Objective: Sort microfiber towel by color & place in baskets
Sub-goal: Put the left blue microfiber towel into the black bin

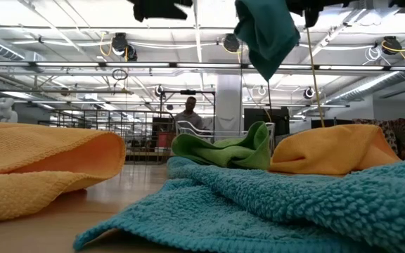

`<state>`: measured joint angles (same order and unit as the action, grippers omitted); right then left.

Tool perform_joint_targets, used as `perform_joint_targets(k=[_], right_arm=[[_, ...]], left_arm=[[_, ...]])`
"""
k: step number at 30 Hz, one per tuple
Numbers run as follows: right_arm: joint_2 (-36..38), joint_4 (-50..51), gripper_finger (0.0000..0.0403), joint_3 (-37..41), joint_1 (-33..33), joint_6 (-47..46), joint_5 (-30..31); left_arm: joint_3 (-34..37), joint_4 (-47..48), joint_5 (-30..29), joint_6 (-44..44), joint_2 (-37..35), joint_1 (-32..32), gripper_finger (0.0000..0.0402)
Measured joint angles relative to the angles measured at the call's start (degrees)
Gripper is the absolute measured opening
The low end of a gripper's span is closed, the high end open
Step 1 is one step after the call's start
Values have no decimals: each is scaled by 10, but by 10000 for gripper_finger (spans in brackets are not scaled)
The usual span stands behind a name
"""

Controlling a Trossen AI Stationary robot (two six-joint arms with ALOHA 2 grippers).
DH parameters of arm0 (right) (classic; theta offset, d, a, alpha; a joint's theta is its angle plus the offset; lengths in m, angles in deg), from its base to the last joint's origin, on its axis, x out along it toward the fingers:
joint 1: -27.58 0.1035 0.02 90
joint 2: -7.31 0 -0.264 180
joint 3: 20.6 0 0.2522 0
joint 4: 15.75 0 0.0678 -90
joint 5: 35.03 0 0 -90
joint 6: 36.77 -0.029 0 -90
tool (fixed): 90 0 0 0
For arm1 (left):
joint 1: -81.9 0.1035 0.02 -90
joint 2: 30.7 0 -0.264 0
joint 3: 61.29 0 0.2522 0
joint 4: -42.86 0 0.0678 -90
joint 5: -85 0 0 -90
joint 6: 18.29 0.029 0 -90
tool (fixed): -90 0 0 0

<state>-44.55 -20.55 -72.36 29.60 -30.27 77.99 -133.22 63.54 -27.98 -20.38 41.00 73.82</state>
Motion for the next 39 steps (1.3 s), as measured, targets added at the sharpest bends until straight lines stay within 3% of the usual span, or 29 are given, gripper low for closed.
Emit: perform_joint_targets(k=[14, 24, 31, 39], right_arm=[[99, 40, 0, 0, -13, 77, 131], [103, 41, 0, -21, -48, 117, 164], [64, 188, 0, -102, -118, 98, 184], [8, 310, 0, -110, -196, 31, 189]], left_arm=[[50, -29, 2, -16, 3, -26, 238], [66, -30, 3, -21, 3, -32, 238], [86, -36, 4, -21, 3, -41, 238], [93, -36, 4, -38, 3, -44, 238]])
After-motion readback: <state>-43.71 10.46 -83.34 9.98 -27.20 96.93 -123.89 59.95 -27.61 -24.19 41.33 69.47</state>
